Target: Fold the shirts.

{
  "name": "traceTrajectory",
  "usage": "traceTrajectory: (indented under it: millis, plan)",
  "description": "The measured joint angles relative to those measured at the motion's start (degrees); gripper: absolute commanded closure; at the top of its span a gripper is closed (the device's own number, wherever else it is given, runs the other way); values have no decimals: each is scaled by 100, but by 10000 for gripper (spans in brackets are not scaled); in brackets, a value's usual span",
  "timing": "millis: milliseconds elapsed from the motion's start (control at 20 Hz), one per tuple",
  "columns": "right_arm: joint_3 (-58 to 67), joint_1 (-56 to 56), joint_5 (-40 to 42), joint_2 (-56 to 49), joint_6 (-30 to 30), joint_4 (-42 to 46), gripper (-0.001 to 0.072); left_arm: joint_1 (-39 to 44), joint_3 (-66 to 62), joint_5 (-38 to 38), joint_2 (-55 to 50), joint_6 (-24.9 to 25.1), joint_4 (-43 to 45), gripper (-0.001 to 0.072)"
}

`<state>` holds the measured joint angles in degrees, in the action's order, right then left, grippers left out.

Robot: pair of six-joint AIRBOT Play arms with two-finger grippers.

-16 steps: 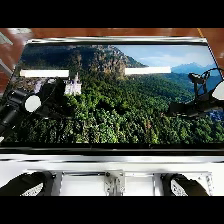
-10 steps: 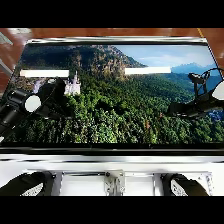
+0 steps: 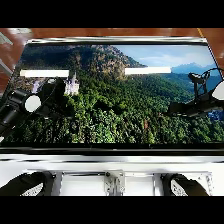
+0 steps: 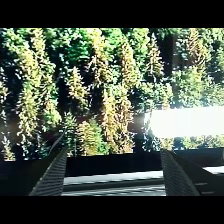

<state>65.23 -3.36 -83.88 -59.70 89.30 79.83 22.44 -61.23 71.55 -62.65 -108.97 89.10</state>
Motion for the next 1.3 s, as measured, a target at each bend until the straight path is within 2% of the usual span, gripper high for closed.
traceTrajectory:
  millis: [150, 350, 650, 850, 900, 1000, 1050, 1100, 1150, 1300]
  plan:
    - [0, 0, 345, 0, 0, -11, 34, 0, 0, 0, 0, 0, 0, 36]
    - [0, -2, 389, 0, 2, -76, 34, 0, 7, -35, -13, -46, -177, 36]
    - [0, -2, 660, -7, -52, -240, 33, 4, 28, 17, -120, -350, -476, 34]
    - [0, 0, 1080, -192, -481, -254, 33, -317, -175, -160, -442, -129, -227, 49]
    - [0, 0, 1132, -275, -573, -254, 34, -592, -407, -190, -680, 26, -79, 101]
    - [0, 0, 1185, -490, -691, -280, 33, -1231, -1152, -90, -1392, 455, 50, 108]
    - [0, 0, 1202, -592, -713, -339, 33, -1547, -1615, 55, -1814, 612, 114, 84]
    - [0, 0, 1200, -699, -748, -411, 34, -1871, -2155, 227, -2297, 739, 138, 14]
    - [0, 0, 1202, -789, -756, -501, 33, -2162, -2680, 398, -2780, 793, 140, -13]
    - [0, 0, 1204, -990, -796, -669, 33, -2826, -3910, 708, -3950, 748, 138, -13]
